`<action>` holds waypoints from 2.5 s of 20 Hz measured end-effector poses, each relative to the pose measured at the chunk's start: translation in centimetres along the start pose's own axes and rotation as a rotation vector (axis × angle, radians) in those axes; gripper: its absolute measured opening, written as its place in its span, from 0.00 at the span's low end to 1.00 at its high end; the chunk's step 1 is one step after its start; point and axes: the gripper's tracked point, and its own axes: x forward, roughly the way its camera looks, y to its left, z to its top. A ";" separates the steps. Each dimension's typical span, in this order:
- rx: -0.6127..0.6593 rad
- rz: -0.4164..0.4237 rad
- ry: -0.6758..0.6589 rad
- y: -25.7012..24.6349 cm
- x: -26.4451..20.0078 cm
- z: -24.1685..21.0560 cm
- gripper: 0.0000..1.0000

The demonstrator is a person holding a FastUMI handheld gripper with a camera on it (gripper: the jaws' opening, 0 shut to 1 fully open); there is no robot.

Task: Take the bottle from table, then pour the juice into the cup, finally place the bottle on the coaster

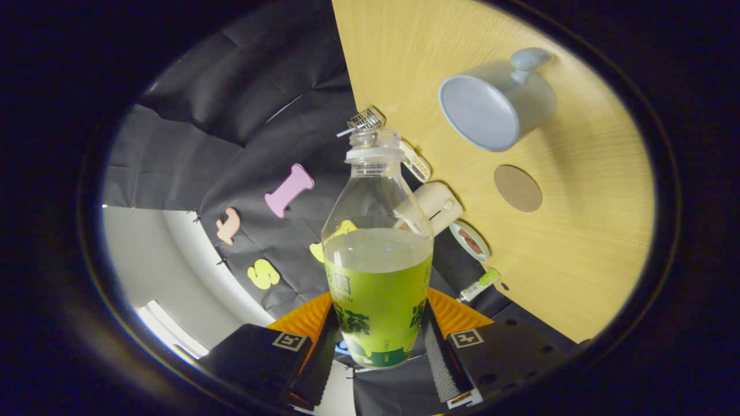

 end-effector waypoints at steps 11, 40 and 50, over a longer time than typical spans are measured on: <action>-0.353 -0.053 0.016 -0.8 -0.5 -2.1 0.75; -1.904 -0.459 -0.052 -10.2 3.0 0.6 0.76; -2.055 -0.599 -0.081 -10.7 7.4 4.2 0.79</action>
